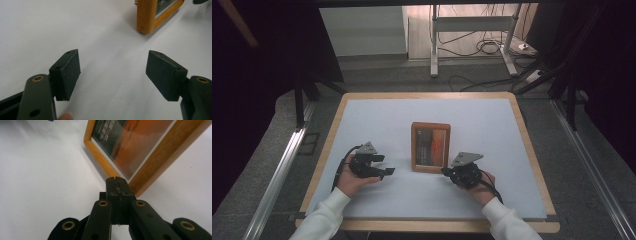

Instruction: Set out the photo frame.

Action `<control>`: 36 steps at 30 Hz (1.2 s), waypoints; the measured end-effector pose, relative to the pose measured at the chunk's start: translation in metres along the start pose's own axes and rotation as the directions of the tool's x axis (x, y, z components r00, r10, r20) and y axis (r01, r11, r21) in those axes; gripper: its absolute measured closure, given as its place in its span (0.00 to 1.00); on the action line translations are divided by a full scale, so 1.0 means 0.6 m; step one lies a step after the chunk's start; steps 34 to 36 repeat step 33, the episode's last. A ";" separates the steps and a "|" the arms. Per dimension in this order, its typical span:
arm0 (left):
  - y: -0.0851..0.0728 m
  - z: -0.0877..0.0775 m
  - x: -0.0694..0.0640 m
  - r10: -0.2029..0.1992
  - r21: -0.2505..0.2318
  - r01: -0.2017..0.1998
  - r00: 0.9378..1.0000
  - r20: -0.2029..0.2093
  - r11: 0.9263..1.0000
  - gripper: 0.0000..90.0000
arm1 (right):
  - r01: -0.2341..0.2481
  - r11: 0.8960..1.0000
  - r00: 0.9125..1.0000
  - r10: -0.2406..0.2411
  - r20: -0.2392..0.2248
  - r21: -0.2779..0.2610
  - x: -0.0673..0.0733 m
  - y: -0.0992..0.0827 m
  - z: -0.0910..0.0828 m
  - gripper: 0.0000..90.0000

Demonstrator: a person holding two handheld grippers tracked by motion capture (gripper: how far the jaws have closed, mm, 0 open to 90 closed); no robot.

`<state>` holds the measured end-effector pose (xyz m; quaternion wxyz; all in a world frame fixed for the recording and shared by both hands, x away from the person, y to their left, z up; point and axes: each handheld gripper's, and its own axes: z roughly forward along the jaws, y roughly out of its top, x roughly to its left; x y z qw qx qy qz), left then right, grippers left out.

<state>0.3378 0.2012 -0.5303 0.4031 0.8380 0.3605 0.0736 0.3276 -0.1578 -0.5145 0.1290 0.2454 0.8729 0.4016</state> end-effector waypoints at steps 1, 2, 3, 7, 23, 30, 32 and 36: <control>0.000 -0.001 0.000 -0.001 -0.003 0.001 1.000 -0.001 1.000 0.30 | -0.002 1.000 1.000 0.002 0.003 -0.007 -0.001 -0.001 -0.005 0.99; 0.001 -0.001 -0.001 -0.001 -0.005 0.001 1.000 -0.002 1.000 0.30 | -0.002 1.000 1.000 0.002 0.012 -0.012 -0.003 -0.003 -0.011 0.99; 0.000 -0.002 -0.002 0.001 -0.005 -0.001 1.000 -0.005 1.000 0.30 | -0.007 1.000 1.000 0.007 0.022 -0.012 -0.005 -0.005 -0.016 0.99; 0.001 -0.009 -0.007 0.009 -0.022 -0.009 1.000 -0.015 1.000 0.30 | -0.056 0.998 0.997 0.057 0.049 -0.027 -0.024 -0.017 -0.036 0.95; -0.018 -0.030 -0.031 0.000 -0.067 -0.003 0.998 -0.056 0.998 0.30 | -0.232 0.969 0.942 0.246 0.229 -0.088 -0.066 -0.109 -0.134 0.26; -0.019 -0.030 -0.032 0.000 -0.075 -0.005 0.998 -0.070 0.997 0.30 | -0.250 0.962 0.933 0.269 0.238 -0.109 -0.076 -0.119 -0.146 0.23; -0.018 -0.031 -0.031 0.001 -0.076 -0.006 0.997 -0.071 0.997 0.30 | -0.241 0.964 0.934 0.262 0.241 -0.114 -0.074 -0.116 -0.145 0.21; -0.018 -0.031 -0.031 0.000 -0.077 -0.006 0.997 -0.072 0.997 0.30 | -0.237 0.965 0.935 0.259 0.242 -0.115 -0.074 -0.116 -0.145 0.21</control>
